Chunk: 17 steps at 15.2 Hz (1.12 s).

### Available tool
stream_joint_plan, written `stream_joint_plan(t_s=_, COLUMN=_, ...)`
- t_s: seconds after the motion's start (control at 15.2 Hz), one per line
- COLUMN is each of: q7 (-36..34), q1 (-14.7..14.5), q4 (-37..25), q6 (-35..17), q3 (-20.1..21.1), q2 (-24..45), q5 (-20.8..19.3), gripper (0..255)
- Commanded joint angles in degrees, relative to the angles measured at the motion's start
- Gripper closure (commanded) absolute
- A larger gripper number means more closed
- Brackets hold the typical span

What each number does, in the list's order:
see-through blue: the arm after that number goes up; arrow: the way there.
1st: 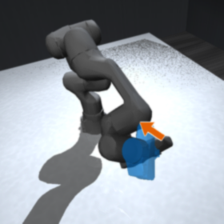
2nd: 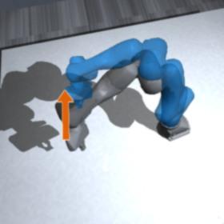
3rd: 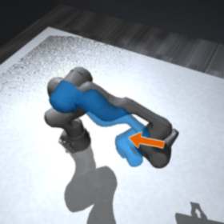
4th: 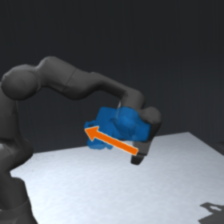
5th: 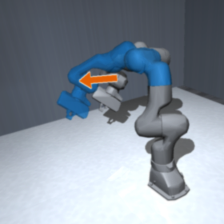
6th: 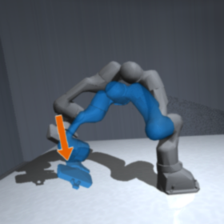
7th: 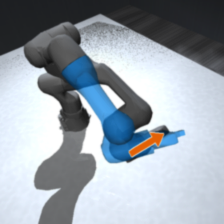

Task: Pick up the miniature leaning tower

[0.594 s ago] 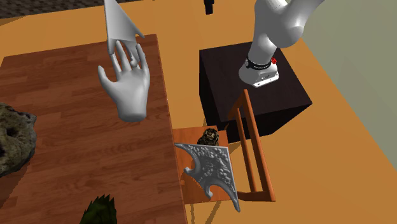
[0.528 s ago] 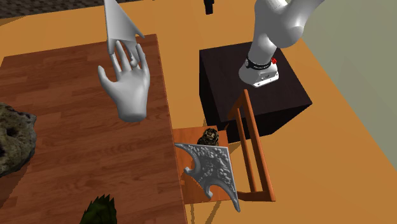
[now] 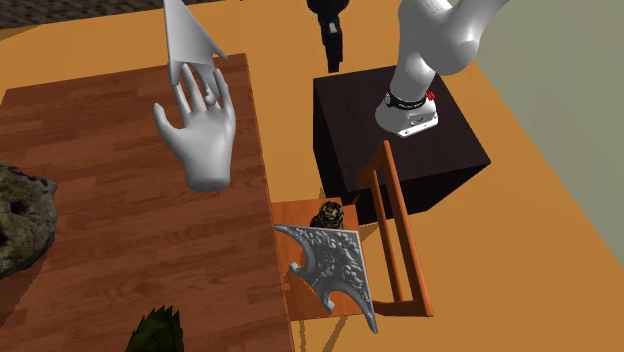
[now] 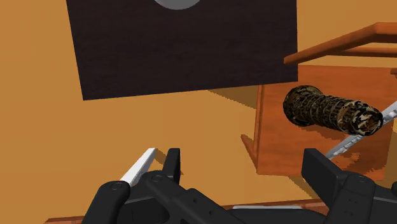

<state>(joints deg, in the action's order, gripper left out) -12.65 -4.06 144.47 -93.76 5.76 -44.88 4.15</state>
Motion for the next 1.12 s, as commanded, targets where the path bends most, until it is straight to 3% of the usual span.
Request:
stream_joint_plan(t_s=0.0, q7=-1.6, q1=-1.1, q4=2.2, q6=-3.6, q3=1.9, q2=0.4, q5=1.6, gripper=0)
stream_joint_plan(t_s=0.53, q7=-8.0, q1=-5.6, q4=9.2, q6=-19.6, q3=10.6, q2=5.9, q5=7.7, gripper=0)
stream_joint_plan(t_s=1.06, q7=-15.6, q1=-8.0, q4=10.4, q6=-37.7, q3=20.7, q2=18.9, q5=10.5, gripper=0)
